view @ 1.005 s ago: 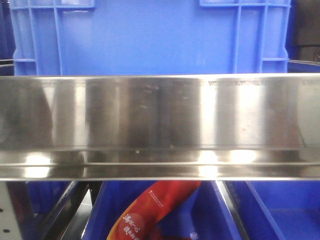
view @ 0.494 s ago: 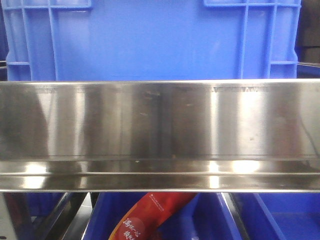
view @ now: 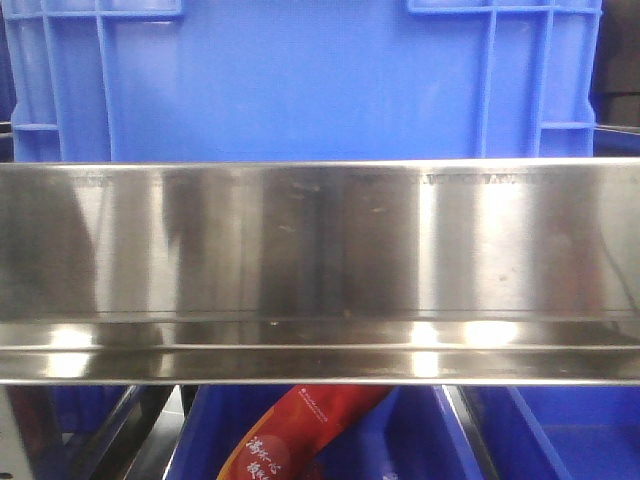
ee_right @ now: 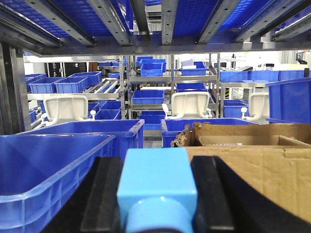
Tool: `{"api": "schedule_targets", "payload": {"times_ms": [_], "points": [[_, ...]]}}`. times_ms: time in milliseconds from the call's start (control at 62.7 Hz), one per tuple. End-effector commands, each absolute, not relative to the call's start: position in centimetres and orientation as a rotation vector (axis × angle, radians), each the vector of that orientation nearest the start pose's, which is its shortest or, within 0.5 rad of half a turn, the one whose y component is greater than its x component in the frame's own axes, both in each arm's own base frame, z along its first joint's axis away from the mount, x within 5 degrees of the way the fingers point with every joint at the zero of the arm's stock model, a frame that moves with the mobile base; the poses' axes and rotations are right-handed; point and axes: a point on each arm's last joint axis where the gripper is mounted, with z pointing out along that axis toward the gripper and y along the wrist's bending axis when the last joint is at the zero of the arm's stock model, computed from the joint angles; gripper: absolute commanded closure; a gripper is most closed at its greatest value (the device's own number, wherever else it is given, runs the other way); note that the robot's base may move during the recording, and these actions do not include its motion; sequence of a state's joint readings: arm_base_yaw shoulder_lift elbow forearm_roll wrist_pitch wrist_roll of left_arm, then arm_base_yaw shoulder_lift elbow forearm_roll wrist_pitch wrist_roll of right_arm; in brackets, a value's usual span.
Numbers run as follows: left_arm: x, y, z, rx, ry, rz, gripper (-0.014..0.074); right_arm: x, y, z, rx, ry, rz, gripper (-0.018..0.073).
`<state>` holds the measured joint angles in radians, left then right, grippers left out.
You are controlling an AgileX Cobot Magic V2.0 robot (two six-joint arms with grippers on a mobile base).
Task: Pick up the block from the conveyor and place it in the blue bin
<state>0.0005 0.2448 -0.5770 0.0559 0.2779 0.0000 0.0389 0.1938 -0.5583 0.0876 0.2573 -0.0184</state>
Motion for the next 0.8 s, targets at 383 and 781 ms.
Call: {"api": "schedule_targets", "payload": {"times_ms": [383, 781], "points": [[10.7, -0.3, 40.7, 0.015, 1.535, -0.024, 0.0708, 8.8, 0.8, 39.3, 0.074, 1.485, 0.223, 0.0713], [16.3, -6.0, 44.1, 0.276, 1.547, -0.278, 0.0708, 16.0, 5.6, 43.3, -0.13, 1.582, 0.431, 0.0713]]}}
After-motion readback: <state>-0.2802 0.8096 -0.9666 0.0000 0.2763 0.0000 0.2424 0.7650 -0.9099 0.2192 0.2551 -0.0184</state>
